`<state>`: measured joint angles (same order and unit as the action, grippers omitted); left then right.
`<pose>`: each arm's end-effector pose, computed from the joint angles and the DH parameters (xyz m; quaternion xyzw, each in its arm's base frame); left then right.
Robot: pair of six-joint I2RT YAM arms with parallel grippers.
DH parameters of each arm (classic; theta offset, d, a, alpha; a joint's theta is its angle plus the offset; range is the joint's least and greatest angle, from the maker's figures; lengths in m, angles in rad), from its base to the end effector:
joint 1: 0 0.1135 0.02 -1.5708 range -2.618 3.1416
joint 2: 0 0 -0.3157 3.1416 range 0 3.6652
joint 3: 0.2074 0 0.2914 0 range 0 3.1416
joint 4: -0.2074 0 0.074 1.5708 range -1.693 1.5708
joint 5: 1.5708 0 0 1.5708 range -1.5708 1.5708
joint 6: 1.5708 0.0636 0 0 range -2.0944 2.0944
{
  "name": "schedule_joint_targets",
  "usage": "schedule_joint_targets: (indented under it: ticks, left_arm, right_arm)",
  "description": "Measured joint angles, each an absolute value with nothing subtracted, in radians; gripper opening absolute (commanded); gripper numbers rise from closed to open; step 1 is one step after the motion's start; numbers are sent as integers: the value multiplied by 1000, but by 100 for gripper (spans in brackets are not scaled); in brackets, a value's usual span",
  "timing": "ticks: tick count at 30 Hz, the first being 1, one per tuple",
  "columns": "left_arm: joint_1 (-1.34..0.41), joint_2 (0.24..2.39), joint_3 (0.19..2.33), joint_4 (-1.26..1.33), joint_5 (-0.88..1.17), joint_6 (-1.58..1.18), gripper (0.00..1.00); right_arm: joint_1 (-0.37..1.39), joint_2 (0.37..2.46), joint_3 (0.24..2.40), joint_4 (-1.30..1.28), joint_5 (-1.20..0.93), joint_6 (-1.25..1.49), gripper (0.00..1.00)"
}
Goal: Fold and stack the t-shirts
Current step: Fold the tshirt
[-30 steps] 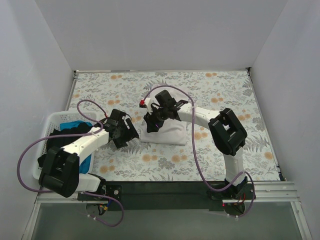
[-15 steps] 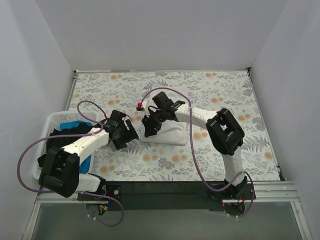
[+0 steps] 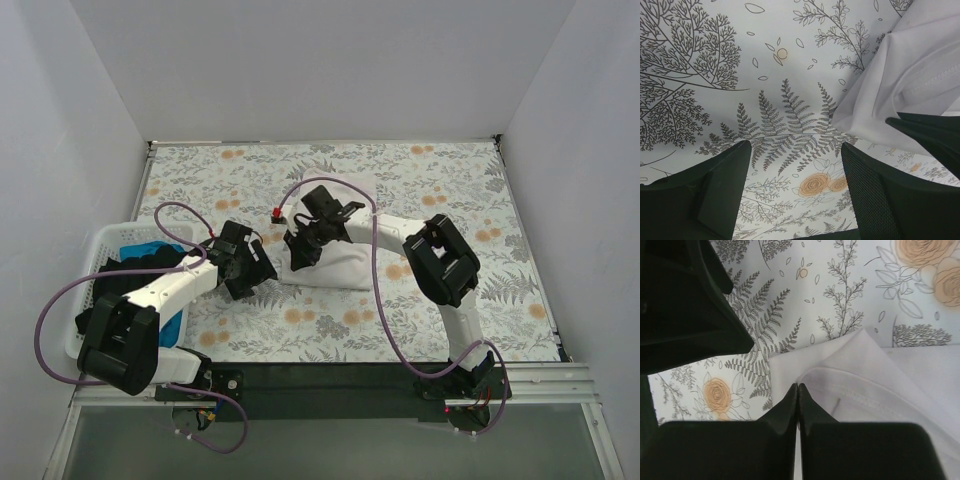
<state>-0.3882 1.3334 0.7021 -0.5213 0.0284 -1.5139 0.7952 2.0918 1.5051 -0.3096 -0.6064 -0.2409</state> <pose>0.2467 -0.1028 0.1748 -0.5194 0.8288 -0.1770 0.1092 0.3429 0.4014 0.1808 -0.5318 0.7335 0.3574 0.2267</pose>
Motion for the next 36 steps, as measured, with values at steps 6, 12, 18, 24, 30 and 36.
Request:
schedule_joint_targets:
  ticks: [6,12,18,24,30,36]
  left_arm:
    - [-388,1353,702,-500,58,-1507,71]
    - [-388,1409,737,-489,73,-1506,67]
    - [-388,1467,779,-464,90,-1499,59]
    - [-388,1527,801,-440,116,-1495,55]
    - [-388,1559,823,-421,144,-1496,55]
    - [-388,1560,825,-417,150,-1498,55]
  right_arm:
    - [783,2093,1604,-323,-519,-245,1]
    - [742,2116,1720,-313,-411,-271,1]
    - [698,2158,1745,-316,-315,-283,1]
    - [676,2167,1747,-313,-237,-266,12]
    - [662,2170,1758,-310,-242,-221,43]
    - [623,2105,1663,-300,-259,-156,45]
